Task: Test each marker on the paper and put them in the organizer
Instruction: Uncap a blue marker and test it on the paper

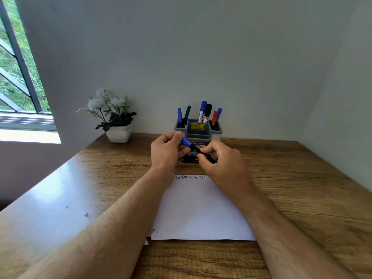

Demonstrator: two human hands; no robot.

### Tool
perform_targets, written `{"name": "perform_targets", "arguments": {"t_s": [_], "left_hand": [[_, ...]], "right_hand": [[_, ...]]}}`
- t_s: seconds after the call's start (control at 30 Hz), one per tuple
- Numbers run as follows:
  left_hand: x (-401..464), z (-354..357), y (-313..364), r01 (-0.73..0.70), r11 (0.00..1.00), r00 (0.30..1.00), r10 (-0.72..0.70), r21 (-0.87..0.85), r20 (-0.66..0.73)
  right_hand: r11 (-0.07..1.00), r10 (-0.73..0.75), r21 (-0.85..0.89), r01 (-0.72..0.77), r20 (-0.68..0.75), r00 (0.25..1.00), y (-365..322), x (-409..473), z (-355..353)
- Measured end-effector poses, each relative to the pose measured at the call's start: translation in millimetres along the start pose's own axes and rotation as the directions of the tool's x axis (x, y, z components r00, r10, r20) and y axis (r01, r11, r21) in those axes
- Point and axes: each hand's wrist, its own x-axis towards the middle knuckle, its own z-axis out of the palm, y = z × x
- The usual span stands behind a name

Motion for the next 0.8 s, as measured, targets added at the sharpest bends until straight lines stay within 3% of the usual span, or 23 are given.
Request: {"name": "perform_targets", "arguments": {"t_s": [0.47, 0.67, 0.8], "left_hand": [[-2.9, 2.8, 1.9, 0.025, 0.999, 0.996, -0.022, -0.04, 0.081], [-13.2, 10.7, 0.3, 0.037, 0.999, 0.98, -0.038, 0.007, 0.195], [-14.9, 12.5, -1.9, -0.014, 0.998, 0.984, 0.003, 0.061, 0.179]], "right_hand": [[0.98, 0.088, 0.177, -0.092, 0.031, 0.996, 2.6, 3.4, -3.1], [0.984, 0.088, 0.156, -0.09, 0.02, 0.996, -1.6, 3.6, -3.6], [0.994, 0.08, 0.07, -0.082, 0.029, 0.996, -2.0, 3.8, -3.4]]}}
